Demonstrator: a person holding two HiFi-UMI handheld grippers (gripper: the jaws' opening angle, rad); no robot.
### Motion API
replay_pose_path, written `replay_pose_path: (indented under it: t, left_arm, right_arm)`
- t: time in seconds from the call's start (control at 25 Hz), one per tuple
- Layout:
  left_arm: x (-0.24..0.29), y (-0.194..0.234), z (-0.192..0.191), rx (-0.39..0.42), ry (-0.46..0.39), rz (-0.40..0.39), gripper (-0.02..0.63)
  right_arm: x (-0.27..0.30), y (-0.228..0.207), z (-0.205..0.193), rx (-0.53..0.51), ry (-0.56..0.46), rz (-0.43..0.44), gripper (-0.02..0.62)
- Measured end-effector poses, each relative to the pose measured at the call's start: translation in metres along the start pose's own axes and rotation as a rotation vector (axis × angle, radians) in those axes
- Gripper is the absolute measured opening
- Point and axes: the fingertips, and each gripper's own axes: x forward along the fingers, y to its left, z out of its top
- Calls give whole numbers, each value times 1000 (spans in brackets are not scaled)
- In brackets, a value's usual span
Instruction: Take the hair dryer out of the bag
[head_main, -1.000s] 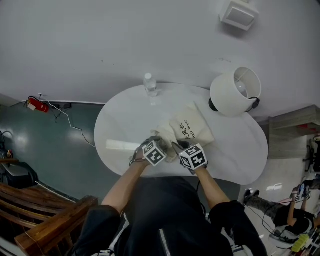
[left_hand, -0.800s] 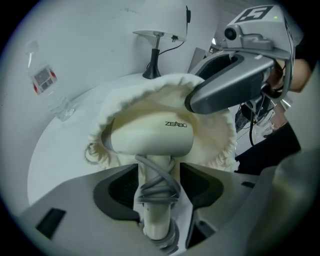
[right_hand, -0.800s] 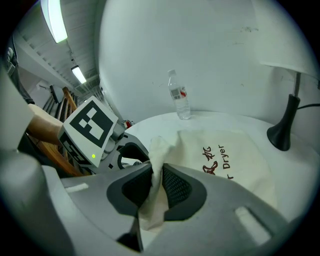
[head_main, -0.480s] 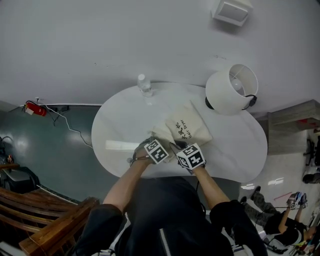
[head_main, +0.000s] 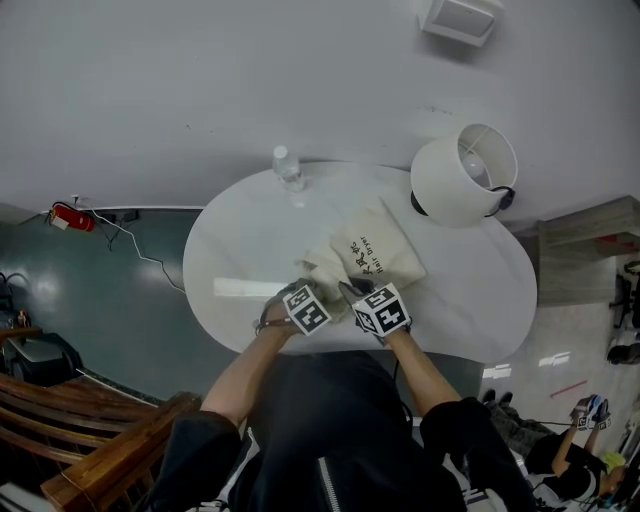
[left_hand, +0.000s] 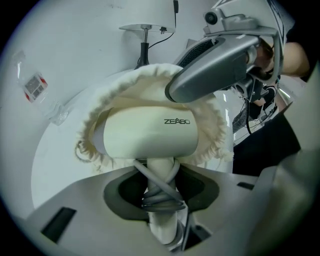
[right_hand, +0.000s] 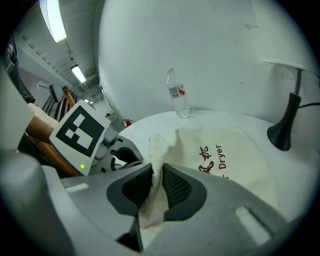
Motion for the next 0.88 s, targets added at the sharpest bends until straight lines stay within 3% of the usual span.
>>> replay_pose_path:
  t: [0.2, 0.32, 0.44, 0.88]
  left_arm:
    - [-14, -4, -8, -41, -23, 6, 172]
    - [-23, -4, -19, -67, -32, 13, 172]
    - [-35, -4, -31, -100, -63, 16, 172]
    - [-80, -3, -68, -191, -205, 66, 172]
  right_arm:
    - [2, 0, 1, 3, 5, -8, 55]
    - [3, -1, 2, 10, -2, -31, 97]
    - [2, 0, 8, 37, -38, -64, 124]
    - [-16, 24, 24, 89, -172, -187, 124]
